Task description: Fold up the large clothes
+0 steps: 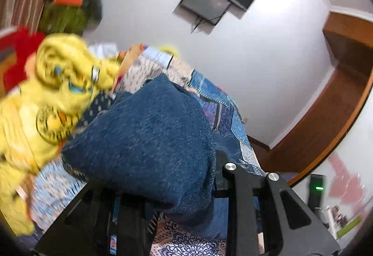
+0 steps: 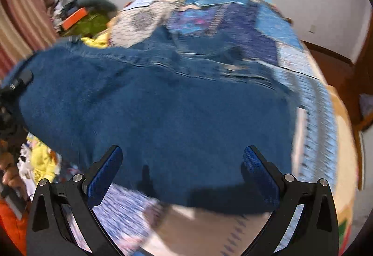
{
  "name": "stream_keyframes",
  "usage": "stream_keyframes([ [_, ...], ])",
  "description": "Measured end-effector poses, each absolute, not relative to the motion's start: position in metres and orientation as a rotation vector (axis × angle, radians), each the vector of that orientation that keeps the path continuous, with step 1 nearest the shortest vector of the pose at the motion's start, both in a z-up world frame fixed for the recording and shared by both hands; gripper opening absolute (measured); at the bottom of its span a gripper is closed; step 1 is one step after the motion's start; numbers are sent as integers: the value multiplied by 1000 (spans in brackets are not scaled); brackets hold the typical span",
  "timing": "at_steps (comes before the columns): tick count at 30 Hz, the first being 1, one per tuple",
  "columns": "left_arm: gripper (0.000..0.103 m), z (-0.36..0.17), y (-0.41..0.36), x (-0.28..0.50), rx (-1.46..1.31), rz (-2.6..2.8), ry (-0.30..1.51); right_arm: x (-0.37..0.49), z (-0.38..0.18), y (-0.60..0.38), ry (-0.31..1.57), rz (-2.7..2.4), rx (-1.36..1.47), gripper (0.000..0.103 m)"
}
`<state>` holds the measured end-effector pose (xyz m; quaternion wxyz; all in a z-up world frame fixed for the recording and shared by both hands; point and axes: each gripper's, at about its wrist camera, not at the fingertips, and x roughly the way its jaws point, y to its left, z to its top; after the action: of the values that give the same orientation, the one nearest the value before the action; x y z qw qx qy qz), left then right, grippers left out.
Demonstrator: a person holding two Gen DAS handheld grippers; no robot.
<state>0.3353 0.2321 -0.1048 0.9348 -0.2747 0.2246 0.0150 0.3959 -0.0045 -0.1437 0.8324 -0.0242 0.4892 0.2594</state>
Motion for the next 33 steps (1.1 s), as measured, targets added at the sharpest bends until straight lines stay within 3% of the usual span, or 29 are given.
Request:
stream_keyframes([
  [6,28,-104,222,346,-516,38,495,402,-191,32,1131,589,-22,103],
  [10,28,-98,200,355,-476,9,522,401,-187,23,1149,667,-73,103],
  [20,28,-72,53,406,-233,-210,551,373,-151,-152,1034,440,89,103],
  [26,28,-138,-56,416,12,-388,748,344,-149,-253,1027,189,101,103],
  [30,28,-196,-90,418,74,-473,931,328,-154,-287,1038,112,107,103],
  [33,30,-211,-95,411,110,-492,958,319,-156,-298,1047,103,134,103],
])
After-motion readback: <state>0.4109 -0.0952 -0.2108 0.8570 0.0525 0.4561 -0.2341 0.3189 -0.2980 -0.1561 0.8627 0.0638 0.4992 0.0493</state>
